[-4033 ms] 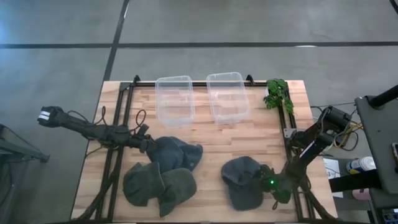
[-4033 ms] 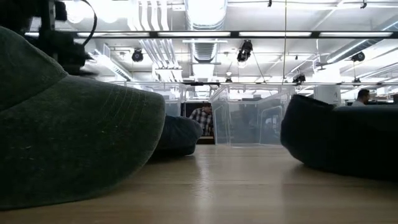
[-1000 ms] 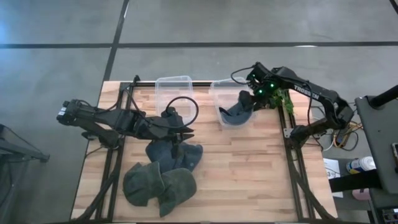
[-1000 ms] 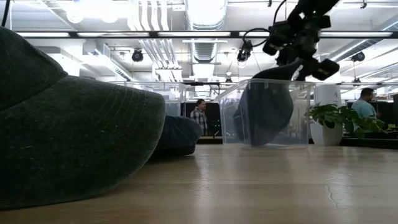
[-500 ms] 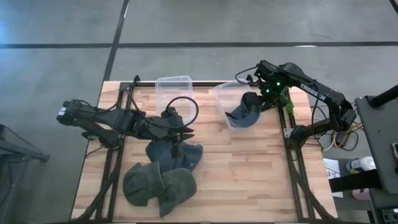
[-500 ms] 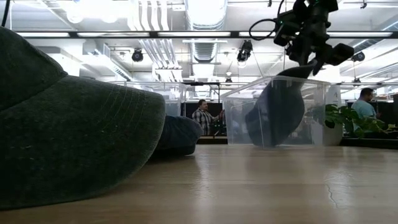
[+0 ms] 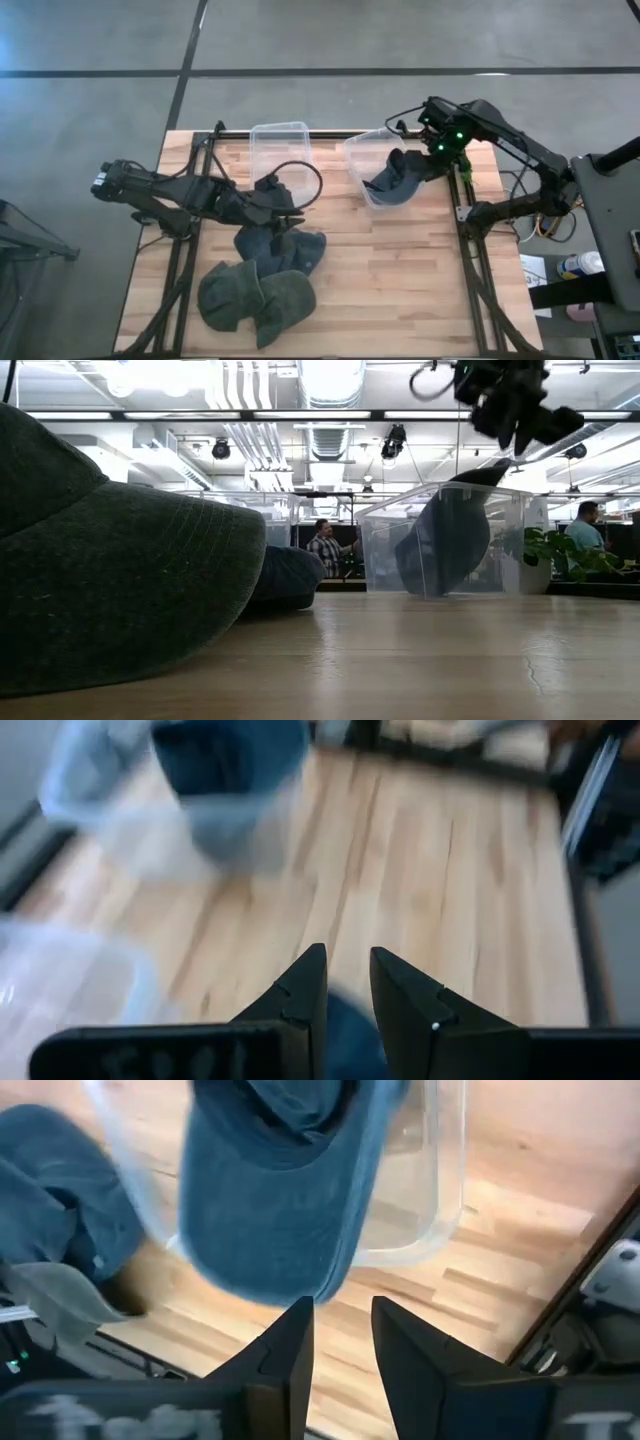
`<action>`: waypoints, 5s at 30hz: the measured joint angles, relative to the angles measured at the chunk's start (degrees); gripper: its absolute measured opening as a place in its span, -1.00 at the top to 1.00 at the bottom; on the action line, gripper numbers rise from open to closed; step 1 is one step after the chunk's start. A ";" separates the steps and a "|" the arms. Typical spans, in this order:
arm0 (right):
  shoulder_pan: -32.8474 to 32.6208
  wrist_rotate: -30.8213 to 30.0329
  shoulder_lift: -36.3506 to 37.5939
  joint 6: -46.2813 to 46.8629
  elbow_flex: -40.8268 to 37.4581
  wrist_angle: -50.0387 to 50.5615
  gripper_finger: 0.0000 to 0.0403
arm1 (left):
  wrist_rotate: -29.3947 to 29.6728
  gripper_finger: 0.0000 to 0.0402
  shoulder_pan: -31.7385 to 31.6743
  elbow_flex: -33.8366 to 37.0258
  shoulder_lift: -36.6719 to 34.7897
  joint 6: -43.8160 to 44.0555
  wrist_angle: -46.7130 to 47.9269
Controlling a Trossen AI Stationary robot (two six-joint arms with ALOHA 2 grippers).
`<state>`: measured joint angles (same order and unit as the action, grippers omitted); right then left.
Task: Pick & Place hat
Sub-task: Put the left blue cap into the right transparent bin
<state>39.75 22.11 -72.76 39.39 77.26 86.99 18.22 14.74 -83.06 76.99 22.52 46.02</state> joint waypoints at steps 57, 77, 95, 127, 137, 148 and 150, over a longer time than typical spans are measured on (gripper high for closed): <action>-76.55 -18.15 -10.88 39.49 -3.24 -36.62 -0.42 | -44.73 0.24 -21.07 50.06 -24.41 2.63 -9.45; -74.78 -29.23 -10.21 29.74 -3.24 -36.68 -0.06 | -30.31 0.97 -11.31 25.23 -24.26 4.01 -2.93; -51.02 -32.17 -0.87 28.25 -0.99 -38.99 0.51 | 45.66 0.92 28.68 -24.68 12.78 -35.54 32.17; -32.59 -9.91 -14.09 7.61 2.08 -49.45 0.68 | 57.28 0.96 20.75 -21.86 29.79 -60.29 24.07; -33.57 -5.60 -15.90 4.29 2.64 -49.72 0.68 | 56.23 0.96 20.60 -21.54 29.74 -61.38 18.05; -32.29 -15.95 -3.14 2.32 2.88 -42.91 0.67 | 56.29 0.96 20.60 -20.70 29.92 -61.51 17.13; -32.29 -16.15 -3.02 2.24 2.90 -47.07 0.67 | 55.41 0.96 20.60 -20.70 29.92 -62.76 14.94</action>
<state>7.46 5.96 -75.78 41.63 80.16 39.92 73.63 35.33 -103.77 106.91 -40.24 60.96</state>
